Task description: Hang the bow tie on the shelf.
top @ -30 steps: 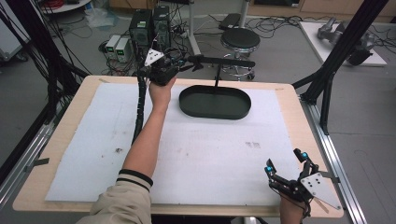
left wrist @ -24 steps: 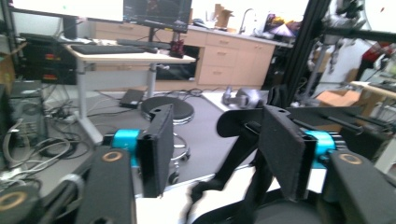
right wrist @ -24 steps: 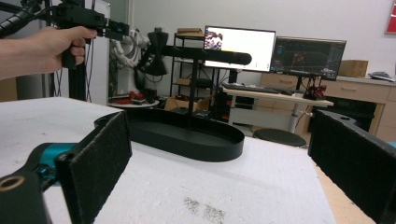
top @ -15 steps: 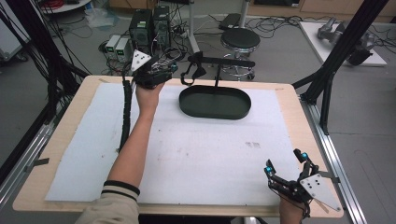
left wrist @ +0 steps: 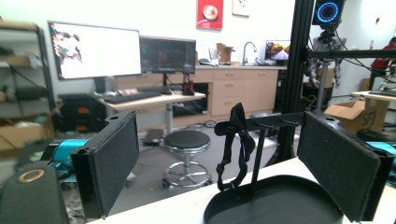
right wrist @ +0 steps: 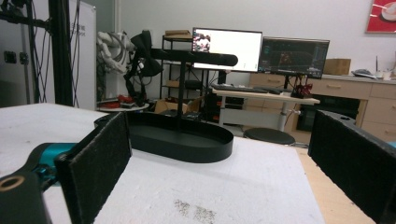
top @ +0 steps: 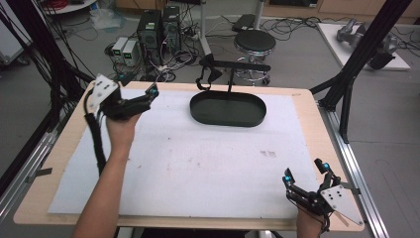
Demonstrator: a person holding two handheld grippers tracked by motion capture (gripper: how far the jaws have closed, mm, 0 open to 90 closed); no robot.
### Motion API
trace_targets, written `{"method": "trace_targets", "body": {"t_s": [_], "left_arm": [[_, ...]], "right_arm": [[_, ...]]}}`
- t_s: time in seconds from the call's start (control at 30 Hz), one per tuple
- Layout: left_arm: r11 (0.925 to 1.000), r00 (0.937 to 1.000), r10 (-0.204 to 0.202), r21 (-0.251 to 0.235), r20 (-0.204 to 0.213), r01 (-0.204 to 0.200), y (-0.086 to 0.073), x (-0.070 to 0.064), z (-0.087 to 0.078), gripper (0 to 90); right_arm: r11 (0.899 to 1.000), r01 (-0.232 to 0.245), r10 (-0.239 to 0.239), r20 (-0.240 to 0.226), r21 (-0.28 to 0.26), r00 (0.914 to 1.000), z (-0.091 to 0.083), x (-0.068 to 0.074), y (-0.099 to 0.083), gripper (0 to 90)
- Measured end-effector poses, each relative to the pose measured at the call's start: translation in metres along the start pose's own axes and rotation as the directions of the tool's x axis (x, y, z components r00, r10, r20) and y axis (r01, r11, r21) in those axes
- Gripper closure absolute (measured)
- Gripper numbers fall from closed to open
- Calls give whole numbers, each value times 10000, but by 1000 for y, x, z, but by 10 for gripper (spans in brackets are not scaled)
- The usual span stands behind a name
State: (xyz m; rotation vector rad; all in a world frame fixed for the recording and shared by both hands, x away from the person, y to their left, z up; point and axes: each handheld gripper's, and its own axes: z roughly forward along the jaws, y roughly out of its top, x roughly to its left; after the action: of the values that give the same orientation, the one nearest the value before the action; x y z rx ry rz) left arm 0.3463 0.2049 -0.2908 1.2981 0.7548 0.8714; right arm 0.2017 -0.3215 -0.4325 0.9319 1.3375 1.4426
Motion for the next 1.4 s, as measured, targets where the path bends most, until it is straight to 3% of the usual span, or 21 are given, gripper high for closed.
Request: {"method": "trace_targets", "body": {"t_s": [0.23, 0.37, 0.5, 0.67, 0.93, 1.17, 1.4], "left_arm": [[9997, 9986, 230, 36, -473, -229, 6, 10, -73, 127], [9995, 9961, 298, 76, -829, -293, 3, 19, -106, 124], [9993, 9937, 359, 177, -1065, -342, -3, 28, -135, 124], [9983, 9896, 506, 359, -1345, -461, -16, 35, -162, 124], [9981, 9828, 372, 549, -1810, -277, -48, 45, -181, 116], [9984, 9830, 154, 555, -1829, -53, -74, 57, -189, 116], [9982, 9789, 58, 595, -2044, 65, -89, 63, -192, 116]], "right_arm": [[9999, -9, 8, 56, 115, 10000, -1, 4, 2, 51], [10000, -56, 55, 193, 44, 9998, -2, 4, 4, 51], [9998, -198, 197, 240, 70, 9995, -1, 4, 4, 51], [9999, 25, -29, 231, 151, 9997, 2, 6, 4, 51], [9995, 61, -77, 491, 322, 9988, 1, 8, 4, 51], [9993, 75, -96, 606, 354, 9981, -3, 6, 3, 52], [9989, 38, -68, 641, 476, 9979, -3, 6, 1, 52]]}}
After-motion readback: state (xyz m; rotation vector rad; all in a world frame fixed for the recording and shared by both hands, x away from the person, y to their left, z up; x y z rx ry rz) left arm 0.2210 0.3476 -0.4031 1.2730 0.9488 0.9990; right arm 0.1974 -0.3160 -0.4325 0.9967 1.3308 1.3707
